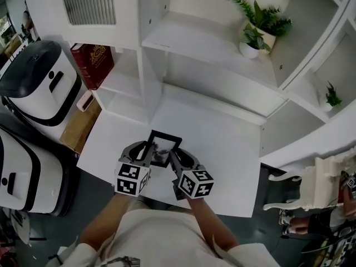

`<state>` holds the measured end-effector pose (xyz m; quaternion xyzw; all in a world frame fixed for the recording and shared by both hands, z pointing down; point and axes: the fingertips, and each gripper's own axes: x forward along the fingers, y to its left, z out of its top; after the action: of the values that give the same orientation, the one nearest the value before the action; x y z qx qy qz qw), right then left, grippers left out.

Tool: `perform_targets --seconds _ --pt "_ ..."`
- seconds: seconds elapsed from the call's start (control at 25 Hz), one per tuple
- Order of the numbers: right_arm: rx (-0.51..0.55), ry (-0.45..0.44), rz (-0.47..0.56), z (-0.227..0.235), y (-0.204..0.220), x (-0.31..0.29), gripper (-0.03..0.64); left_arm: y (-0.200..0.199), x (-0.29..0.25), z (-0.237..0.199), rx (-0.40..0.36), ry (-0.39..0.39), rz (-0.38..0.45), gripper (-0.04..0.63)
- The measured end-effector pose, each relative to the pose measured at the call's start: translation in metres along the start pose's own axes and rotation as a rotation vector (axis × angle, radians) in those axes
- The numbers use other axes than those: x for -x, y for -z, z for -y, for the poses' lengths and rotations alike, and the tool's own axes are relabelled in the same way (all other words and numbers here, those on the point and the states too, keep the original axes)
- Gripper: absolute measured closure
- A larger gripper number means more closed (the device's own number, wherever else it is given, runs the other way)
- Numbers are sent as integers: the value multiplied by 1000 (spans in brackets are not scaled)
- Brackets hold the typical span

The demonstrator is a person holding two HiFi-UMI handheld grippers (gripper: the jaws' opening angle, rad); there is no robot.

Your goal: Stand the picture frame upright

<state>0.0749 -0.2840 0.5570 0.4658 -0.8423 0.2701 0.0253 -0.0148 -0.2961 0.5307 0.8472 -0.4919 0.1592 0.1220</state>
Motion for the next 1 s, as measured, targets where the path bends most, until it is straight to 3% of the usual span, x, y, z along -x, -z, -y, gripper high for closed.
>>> perform_targets --seconds 0.44,0.6,1.0 --pt "169 -161 211 -48 -148 19 500 -145 40 -1 -85 -101 283 508" --pt "169 -216 255 -65 -184 27 503 -185 55 -3 -109 -129 358 508" --pt "320 -301 346 -111 -281 35 502 -276 90 -12 -137 -221 525 508"
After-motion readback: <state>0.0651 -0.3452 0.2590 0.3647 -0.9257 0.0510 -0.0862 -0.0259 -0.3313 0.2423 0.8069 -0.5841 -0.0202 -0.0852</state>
